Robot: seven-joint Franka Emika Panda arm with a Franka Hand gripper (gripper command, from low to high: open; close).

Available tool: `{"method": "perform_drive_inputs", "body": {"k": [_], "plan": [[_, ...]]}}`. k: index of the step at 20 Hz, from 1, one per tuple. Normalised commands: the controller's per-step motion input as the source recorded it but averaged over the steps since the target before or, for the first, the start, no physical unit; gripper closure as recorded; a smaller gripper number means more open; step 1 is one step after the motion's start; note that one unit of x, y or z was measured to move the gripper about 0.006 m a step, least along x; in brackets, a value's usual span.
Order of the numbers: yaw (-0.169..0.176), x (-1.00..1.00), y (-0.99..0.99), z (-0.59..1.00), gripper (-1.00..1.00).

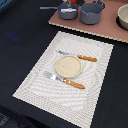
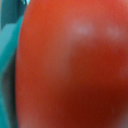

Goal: Place the fish, sausage, and tomato into the frying pan.

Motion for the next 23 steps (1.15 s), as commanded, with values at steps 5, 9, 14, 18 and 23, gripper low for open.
{"method": "perform_drive_inputs", "body": {"k": [5, 9, 14, 18, 23], "plan": [[0.0, 0.0, 0.0, 0.21, -1.0], [0.018, 0.07, -0.03, 0.92, -1.0], [0.014, 0.06, -0.04, 1.0, -1.0], [0.0, 0.0, 0.02, 0.15, -1.0], [0.0, 0.0, 0.0, 0.0, -1.0]]}}
